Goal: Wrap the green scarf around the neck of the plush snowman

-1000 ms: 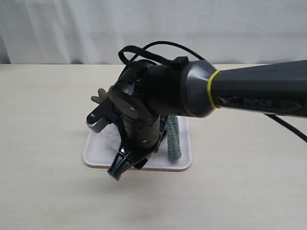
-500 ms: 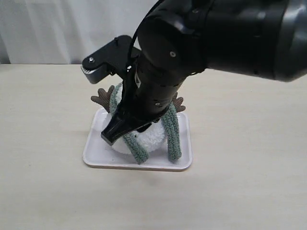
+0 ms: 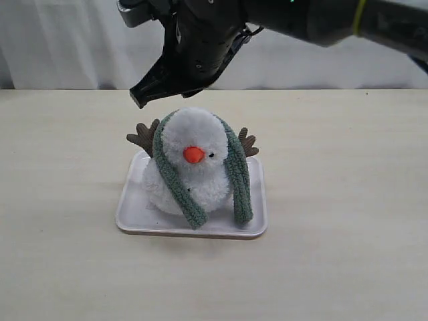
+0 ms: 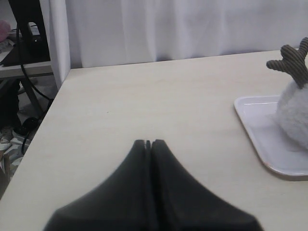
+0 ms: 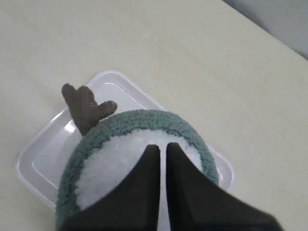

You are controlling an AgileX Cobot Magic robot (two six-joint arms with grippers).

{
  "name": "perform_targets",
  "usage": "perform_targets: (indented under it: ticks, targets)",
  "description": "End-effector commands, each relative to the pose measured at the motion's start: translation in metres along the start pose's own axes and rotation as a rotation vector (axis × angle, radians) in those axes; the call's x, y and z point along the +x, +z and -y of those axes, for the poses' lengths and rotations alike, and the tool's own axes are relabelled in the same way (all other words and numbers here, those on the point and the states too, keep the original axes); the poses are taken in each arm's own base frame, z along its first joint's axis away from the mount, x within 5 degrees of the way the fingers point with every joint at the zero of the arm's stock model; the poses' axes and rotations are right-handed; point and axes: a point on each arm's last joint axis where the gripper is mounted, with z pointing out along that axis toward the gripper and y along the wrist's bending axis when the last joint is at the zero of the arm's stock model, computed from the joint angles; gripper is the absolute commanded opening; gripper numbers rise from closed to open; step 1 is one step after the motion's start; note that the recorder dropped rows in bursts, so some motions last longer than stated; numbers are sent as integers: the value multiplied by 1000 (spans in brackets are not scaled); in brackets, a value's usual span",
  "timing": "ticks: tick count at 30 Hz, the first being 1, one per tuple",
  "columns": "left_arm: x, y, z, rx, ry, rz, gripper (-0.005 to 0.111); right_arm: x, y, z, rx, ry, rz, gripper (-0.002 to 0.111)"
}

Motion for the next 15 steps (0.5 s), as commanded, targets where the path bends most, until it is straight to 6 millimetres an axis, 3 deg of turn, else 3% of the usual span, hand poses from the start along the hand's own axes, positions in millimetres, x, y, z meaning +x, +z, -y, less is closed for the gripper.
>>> perform_targets:
  ticks: [1,9,15]
  targets:
    - [0,0,0,6,-3,12,0,-8,30,7,-9,29,61,4]
    - [0,0,0,6,-3,12,0,-7,67,-6,-46,44,22,4]
    - [0,0,0,6,-3,12,0,-4,71,-5,-24,36,-63,4]
